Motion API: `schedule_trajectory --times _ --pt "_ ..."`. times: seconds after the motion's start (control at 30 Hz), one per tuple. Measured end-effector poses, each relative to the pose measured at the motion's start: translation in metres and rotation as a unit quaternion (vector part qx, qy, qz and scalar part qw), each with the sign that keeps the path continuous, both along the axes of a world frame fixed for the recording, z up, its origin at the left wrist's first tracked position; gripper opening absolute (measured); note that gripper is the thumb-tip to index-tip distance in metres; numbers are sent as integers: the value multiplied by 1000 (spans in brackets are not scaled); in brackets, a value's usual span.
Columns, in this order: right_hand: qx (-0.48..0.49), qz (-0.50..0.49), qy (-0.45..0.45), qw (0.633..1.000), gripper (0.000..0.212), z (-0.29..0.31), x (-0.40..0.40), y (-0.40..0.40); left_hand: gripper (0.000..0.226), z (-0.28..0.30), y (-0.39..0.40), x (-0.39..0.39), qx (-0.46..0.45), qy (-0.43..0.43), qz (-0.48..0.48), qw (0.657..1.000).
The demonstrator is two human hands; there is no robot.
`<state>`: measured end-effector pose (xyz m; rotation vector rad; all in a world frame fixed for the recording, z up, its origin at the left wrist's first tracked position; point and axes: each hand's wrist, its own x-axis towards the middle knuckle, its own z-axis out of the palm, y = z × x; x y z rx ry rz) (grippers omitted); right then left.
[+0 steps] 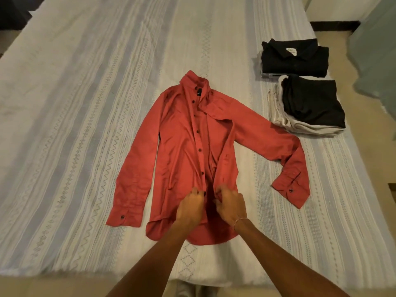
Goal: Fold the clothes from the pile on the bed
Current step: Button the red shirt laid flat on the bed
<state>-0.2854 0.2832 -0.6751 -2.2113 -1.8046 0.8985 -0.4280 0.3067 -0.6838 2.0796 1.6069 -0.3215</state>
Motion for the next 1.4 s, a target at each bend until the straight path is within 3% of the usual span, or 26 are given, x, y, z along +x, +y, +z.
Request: schedule_trajectory --times 0.1,0.2,0.27,0.33,0.43,0.5,0.57,0.67,0.73,0.8,0.87,0.97,1.07,1.17,1.3,1.4 --pt "58 47 69 995 48 -1 -1 -8 31 -14 -9 0 6 -58 17 998" --pt "105 101 4 989 58 -7 -8 -21 27 -40 -15 -1 -26 -178 56 982" --pt "88 57 -67 992 60 -9 -8 -30 40 -58 -18 -3 -37 -217 88 972" --pt "-6 -37 -103 994 54 -4 2 -31 46 -61 -19 -5 -29 -232 113 966" --pt "-85 -126 -105 983 37 8 26 -25 30 -58 -15 -3 -6 -255 163 953" --pt "-44 -162 -98 981 33 19 36 -20 22 -56 -10 1 -7 -266 214 940" --pt "72 -170 -109 977 32 26 37 -19 13 -55 -5 8 -18 -276 243 930" --pt "216 -23 -166 962 36 23 13 -25 10 -61 -3 17 -16 -293 242 925" --pt "161 81 -192 965 50 4 -10 -39 19 -69 -2 20 -23 -319 239 917" --pt "62 82 -191 976 71 -16 -20 -52 3 -76 0 21 -51 -339 264 901" --pt "-19 15 -120 992 72 -30 -15 -62 9 -82 3 20 -99 -362 301 877" --pt "9 -133 41 990 44 -44 -1 -71 6 -84 8 16 -163 -379 337 846" --pt "13 -206 69 976 40 -55 7 -76 11 -79 11 14 -200 -400 348 824" --pt "-25 -218 91 971 30 -69 10 -77 11 -81 14 11 -226 -411 361 806" --pt "-33 -195 164 967 63 -66 11 -80 16 -80 18 9 -253 -408 369 796" --pt "-19 -195 199 960 63 -66 14 -89 16 -80 21 6 -277 -406 379 784"
